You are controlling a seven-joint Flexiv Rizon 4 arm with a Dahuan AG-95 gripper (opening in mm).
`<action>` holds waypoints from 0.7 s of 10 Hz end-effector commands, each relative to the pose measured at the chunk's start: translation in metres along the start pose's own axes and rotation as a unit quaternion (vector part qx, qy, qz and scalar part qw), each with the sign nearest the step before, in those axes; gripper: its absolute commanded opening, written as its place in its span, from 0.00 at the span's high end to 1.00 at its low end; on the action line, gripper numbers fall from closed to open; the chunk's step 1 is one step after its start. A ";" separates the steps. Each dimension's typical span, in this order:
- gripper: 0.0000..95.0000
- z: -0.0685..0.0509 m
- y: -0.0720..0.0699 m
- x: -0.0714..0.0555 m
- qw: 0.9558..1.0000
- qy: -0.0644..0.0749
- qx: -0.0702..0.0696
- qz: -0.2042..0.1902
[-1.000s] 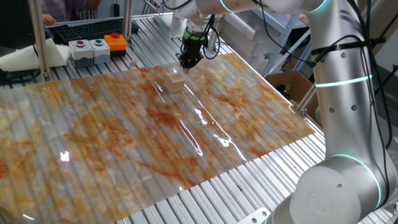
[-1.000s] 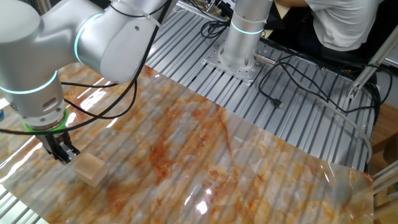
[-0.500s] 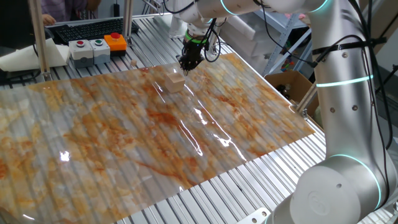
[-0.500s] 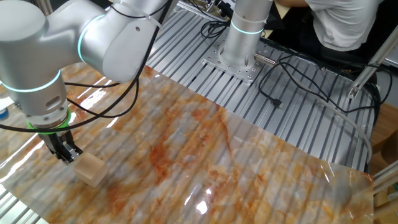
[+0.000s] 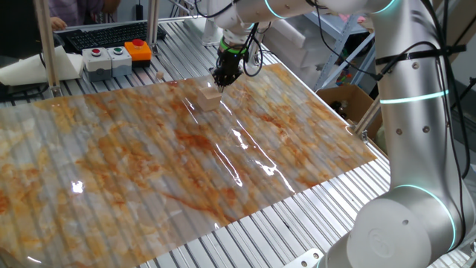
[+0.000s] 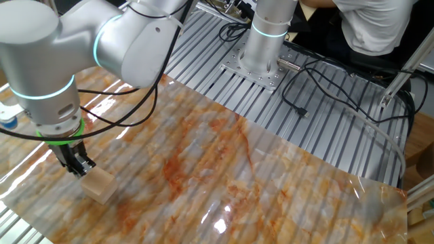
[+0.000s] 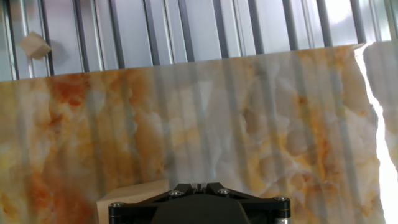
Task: Use the gripper to push the small block from left to right
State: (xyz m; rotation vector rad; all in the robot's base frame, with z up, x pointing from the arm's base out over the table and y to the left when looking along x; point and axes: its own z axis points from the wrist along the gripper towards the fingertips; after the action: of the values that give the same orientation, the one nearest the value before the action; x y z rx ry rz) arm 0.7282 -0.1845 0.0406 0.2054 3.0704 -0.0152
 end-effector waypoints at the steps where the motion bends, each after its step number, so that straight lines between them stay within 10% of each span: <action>1: 1.00 0.006 0.002 0.002 1.000 -0.004 -0.001 0.002; 7: 1.00 0.010 0.008 0.013 1.000 -0.010 -0.006 0.019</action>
State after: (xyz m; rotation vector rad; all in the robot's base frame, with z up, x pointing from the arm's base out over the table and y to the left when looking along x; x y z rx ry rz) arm 0.7168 -0.1735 0.0294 0.2625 3.0467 0.0062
